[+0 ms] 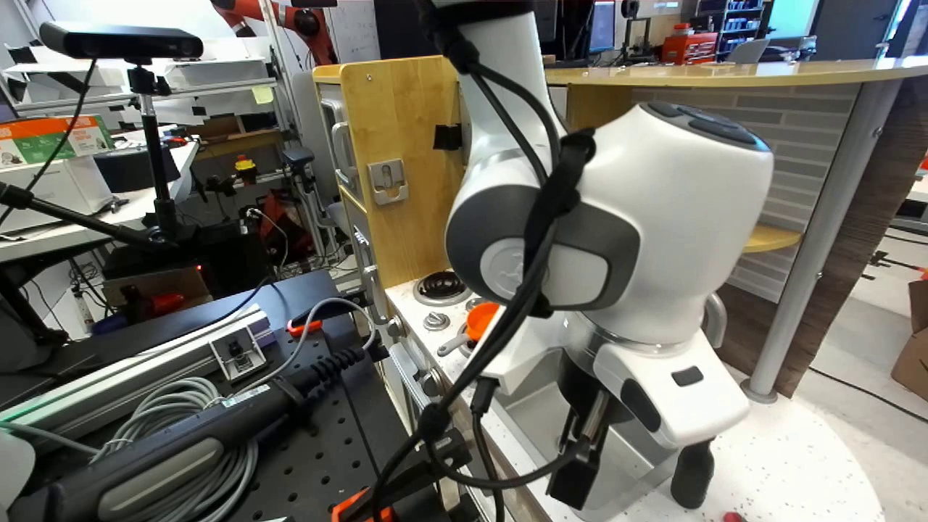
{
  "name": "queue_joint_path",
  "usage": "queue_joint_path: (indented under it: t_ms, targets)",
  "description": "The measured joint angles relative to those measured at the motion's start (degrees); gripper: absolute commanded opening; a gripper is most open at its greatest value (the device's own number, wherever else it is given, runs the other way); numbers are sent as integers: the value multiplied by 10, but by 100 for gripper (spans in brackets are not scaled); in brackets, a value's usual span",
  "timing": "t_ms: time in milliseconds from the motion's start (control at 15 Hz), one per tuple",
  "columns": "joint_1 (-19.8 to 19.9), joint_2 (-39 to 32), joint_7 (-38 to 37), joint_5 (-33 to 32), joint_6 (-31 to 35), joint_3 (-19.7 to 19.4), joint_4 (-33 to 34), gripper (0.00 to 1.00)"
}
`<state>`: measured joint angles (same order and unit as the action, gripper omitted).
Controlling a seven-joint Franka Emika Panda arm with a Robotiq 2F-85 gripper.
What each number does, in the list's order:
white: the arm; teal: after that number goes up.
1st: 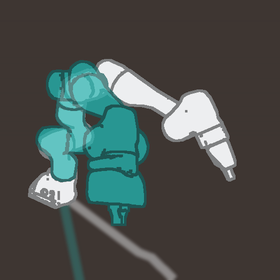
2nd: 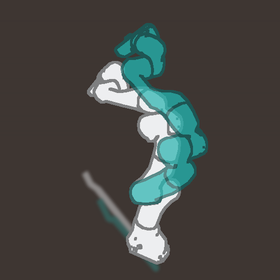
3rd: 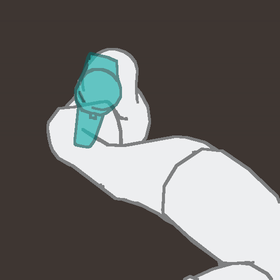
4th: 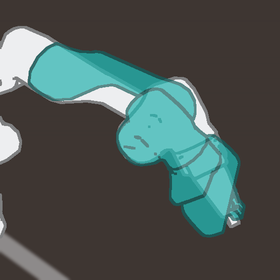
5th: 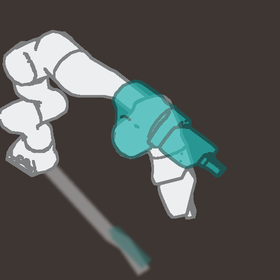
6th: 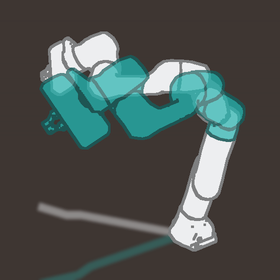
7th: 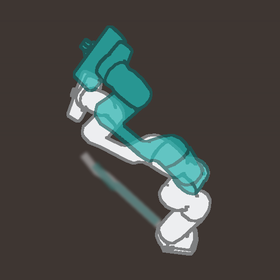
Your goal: Remove the orange block from the orange pan and place it on the right side of the counter
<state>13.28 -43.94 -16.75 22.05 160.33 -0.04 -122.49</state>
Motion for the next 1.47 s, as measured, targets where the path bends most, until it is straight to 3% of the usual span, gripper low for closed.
queue_joint_path:
  t_ms: [267,533,733,1067,1467]
  targets:
    - [-33,63,40,-29,-15,6,-49,100]
    - [-109,135,40,-108,-41,-19,-79,100]
    - [-148,189,52,-149,-68,-17,-108,100]
    - [-159,243,113,-161,-102,19,-146,100]
    - [-158,244,123,-161,-103,20,-151,100]
